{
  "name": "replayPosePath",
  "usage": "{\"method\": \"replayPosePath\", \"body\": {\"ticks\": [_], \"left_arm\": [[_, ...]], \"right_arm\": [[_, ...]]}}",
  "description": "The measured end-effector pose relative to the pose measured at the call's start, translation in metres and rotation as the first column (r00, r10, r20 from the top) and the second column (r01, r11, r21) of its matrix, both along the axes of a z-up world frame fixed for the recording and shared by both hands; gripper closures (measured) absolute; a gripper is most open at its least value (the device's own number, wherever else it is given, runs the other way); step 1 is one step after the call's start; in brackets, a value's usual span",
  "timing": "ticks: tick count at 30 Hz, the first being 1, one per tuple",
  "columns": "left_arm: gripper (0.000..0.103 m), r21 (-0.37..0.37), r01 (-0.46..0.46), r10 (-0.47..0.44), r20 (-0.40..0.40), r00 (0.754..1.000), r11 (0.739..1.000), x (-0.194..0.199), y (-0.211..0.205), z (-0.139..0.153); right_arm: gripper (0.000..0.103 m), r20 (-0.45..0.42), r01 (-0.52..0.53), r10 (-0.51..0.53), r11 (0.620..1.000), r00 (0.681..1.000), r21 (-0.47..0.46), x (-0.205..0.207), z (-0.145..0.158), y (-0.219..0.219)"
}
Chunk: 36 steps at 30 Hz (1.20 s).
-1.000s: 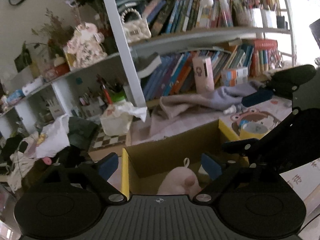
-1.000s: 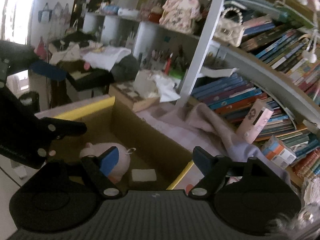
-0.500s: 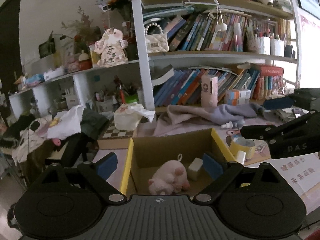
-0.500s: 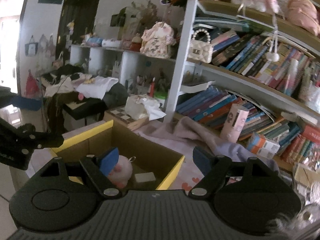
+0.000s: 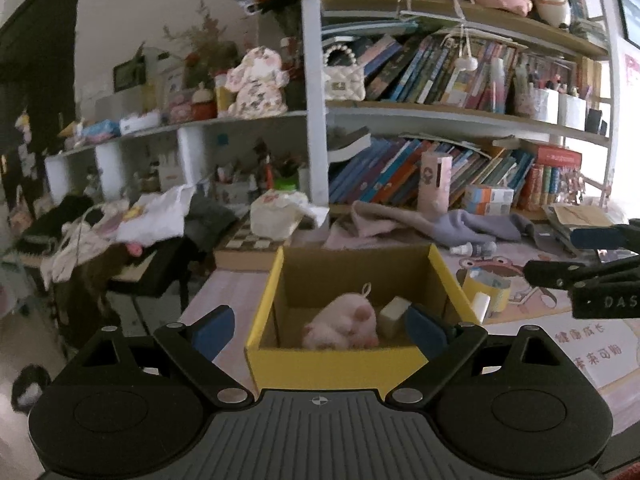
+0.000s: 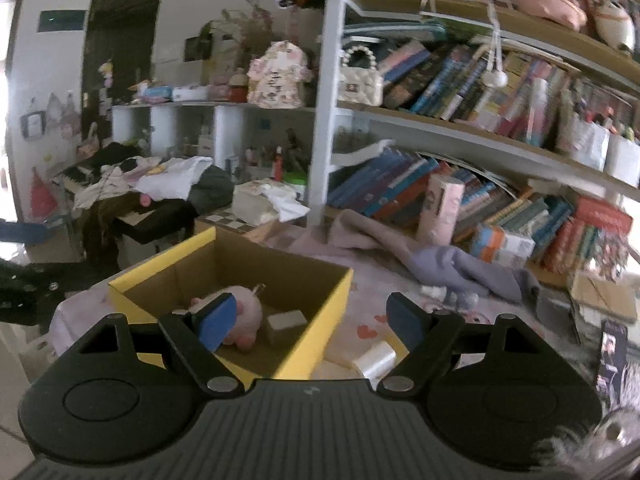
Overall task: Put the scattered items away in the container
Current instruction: 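Withdraw both tools from the box and move toward the white charger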
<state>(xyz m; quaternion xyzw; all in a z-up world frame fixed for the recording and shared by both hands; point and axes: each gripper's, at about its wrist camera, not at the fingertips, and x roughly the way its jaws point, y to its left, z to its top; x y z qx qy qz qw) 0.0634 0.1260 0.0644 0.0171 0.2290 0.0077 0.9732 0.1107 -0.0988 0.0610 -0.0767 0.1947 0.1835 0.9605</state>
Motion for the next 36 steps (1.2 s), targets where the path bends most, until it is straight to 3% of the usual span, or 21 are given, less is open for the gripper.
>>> {"method": "replayPosePath", "body": {"ticks": [7,16,25,36], "left_arm": [[0.008,-0.053,-0.033,0.032,-0.029,0.999,0.998,-0.022,0.000,-0.011],[0.008,-0.038,-0.021,0.018,-0.072,0.997,0.999,-0.037,-0.011,-0.029],[0.008,0.012,0.111,-0.107,-0.167,0.980,0.994,-0.045,-0.042,-0.055],[0.008,-0.043,0.180,-0.185,-0.200,0.962,0.983,-0.045,-0.058,-0.066]], "right_arm": [[0.020,-0.041,0.056,-0.055,0.998,0.998,0.016,-0.018,-0.018,-0.009],[0.020,-0.130,0.096,-0.094,0.995,0.987,0.009,-0.037,-0.047,-0.013],[0.019,-0.202,0.020,-0.031,0.998,0.979,-0.058,-0.054,-0.066,0.003],[0.019,-0.244,0.121,-0.142,0.988,0.959,-0.099,-0.070,-0.075,-0.021]]}}
